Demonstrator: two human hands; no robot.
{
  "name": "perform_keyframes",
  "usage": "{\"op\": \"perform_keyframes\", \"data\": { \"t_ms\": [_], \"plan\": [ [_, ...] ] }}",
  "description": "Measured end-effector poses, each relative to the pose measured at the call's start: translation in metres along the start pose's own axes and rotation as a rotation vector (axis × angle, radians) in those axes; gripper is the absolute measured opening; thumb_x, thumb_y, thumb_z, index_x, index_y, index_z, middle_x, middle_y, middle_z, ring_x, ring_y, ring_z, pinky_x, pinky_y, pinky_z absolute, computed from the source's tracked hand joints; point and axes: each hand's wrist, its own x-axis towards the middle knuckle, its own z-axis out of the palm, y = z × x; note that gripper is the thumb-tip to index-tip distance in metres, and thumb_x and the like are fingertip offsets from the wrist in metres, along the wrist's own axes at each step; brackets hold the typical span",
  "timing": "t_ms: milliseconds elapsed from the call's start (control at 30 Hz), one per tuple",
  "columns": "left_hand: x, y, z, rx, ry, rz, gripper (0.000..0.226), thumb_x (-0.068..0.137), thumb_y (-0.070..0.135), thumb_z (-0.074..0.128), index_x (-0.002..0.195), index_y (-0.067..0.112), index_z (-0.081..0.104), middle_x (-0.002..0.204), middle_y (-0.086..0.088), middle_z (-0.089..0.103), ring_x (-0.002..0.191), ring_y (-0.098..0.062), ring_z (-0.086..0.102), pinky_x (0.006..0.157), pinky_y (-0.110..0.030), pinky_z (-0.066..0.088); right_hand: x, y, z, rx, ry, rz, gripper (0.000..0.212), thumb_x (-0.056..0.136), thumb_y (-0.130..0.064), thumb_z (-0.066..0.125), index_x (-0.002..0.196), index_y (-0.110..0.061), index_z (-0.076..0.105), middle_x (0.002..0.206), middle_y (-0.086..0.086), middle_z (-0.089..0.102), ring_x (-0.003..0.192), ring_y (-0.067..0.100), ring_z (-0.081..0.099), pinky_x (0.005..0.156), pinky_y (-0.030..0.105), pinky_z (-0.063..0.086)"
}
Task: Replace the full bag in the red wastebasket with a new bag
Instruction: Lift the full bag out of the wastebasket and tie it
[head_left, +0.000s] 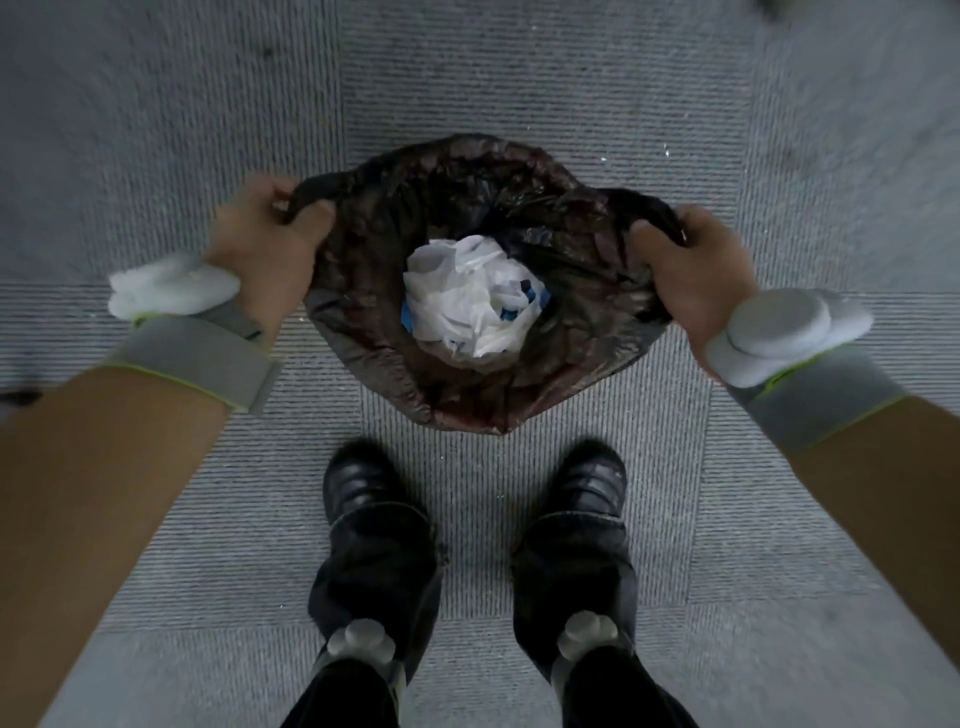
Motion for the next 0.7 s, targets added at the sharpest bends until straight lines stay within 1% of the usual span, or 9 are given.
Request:
{"op": "perform_keyframes", "data": {
  "t_ms": [100, 167, 267, 333, 433, 500, 600, 633, 700],
  "plan": [
    [-0.026, 0.021, -0.005, 0.001, 0.023, 0.19, 0.011, 0.087, 0.03, 0.052, 0.095, 0.023, 0.051, 0.073, 0.002, 0.053, 0.065, -0.002, 0.05, 0.064, -0.022, 0.042, -0.02, -0.029, -0.002, 0.065, 0.064, -0.151, 0.022, 0.087, -0.029, 0.053, 0.1, -0.014, 0.062, 0.088, 0.001, 0.065, 0.081, 0.016, 0.06, 0.073, 0.023, 0.048],
    [-0.039, 0.027, -0.008, -0.013, 0.042, 0.266, 0.005, 0.087, 0.027, 0.051, 0.09, 0.026, 0.047, 0.065, 0.002, 0.047, 0.056, 0.001, 0.046, 0.057, -0.017, 0.038, -0.038, -0.043, -0.003, 0.07, 0.085, -0.27, 0.021, 0.089, -0.025, 0.052, 0.102, -0.014, 0.064, 0.085, -0.008, 0.062, 0.077, 0.004, 0.057, 0.069, 0.013, 0.043],
    [-0.059, 0.034, -0.019, -0.086, 0.072, 0.282, 0.01, 0.089, 0.02, 0.05, 0.088, 0.029, 0.046, 0.063, 0.005, 0.045, 0.051, 0.001, 0.045, 0.05, -0.016, 0.037, -0.066, -0.054, -0.007, 0.147, 0.125, -0.424, 0.021, 0.092, -0.02, 0.049, 0.105, -0.015, 0.065, 0.087, -0.017, 0.061, 0.081, -0.007, 0.056, 0.079, 0.014, 0.045],
    [-0.067, 0.032, -0.022, -0.141, 0.078, 0.245, 0.012, 0.091, 0.016, 0.048, 0.088, 0.027, 0.046, 0.064, 0.004, 0.046, 0.047, 0.004, 0.046, 0.044, -0.011, 0.036, -0.073, -0.053, -0.012, 0.214, 0.158, -0.425, 0.022, 0.093, -0.017, 0.048, 0.107, -0.016, 0.065, 0.092, -0.012, 0.063, 0.086, -0.006, 0.057, 0.083, 0.014, 0.045],
    [-0.07, 0.031, -0.031, -0.139, 0.074, 0.156, 0.007, 0.09, 0.016, 0.048, 0.092, 0.022, 0.047, 0.065, -0.004, 0.051, 0.044, 0.003, 0.049, 0.039, -0.011, 0.037, -0.075, -0.053, -0.018, 0.202, 0.134, -0.302, 0.023, 0.092, -0.017, 0.047, 0.102, -0.017, 0.068, 0.082, -0.018, 0.062, 0.075, -0.009, 0.056, 0.074, 0.009, 0.044],
    [-0.066, 0.033, -0.035, -0.145, 0.077, 0.141, 0.005, 0.089, 0.021, 0.049, 0.091, 0.024, 0.047, 0.071, -0.015, 0.054, 0.052, -0.01, 0.051, 0.044, -0.02, 0.043, -0.073, -0.056, -0.019, 0.17, 0.14, -0.279, 0.021, 0.091, -0.02, 0.047, 0.096, -0.02, 0.067, 0.076, -0.016, 0.06, 0.071, -0.002, 0.055, 0.072, 0.015, 0.045],
    [-0.059, 0.038, -0.044, -0.144, 0.127, 0.104, 0.007, 0.083, 0.034, 0.049, 0.089, 0.03, 0.048, 0.085, -0.015, 0.06, 0.072, -0.024, 0.056, 0.067, -0.043, 0.053, -0.067, -0.067, -0.023, 0.274, 0.214, -0.25, 0.02, 0.09, -0.02, 0.047, 0.095, -0.019, 0.066, 0.077, -0.01, 0.062, 0.074, 0.002, 0.057, 0.077, 0.025, 0.051],
    [-0.057, 0.039, -0.048, -0.131, 0.149, 0.106, 0.009, 0.083, 0.035, 0.049, 0.09, 0.03, 0.048, 0.088, -0.013, 0.06, 0.076, -0.023, 0.056, 0.073, -0.046, 0.052, -0.065, -0.071, -0.024, 0.282, 0.247, -0.247, 0.023, 0.089, -0.022, 0.047, 0.098, -0.016, 0.067, 0.08, -0.006, 0.064, 0.077, 0.006, 0.059, 0.081, 0.03, 0.053],
    [-0.054, 0.039, -0.054, -0.124, 0.2, 0.146, 0.01, 0.086, 0.033, 0.05, 0.095, 0.028, 0.048, 0.086, -0.009, 0.059, 0.072, -0.014, 0.057, 0.069, -0.035, 0.051, -0.062, -0.074, -0.027, 0.242, 0.25, -0.247, 0.028, 0.088, -0.027, 0.048, 0.104, -0.014, 0.067, 0.082, -0.002, 0.064, 0.078, 0.011, 0.059, 0.078, 0.033, 0.053]
  ]
}}
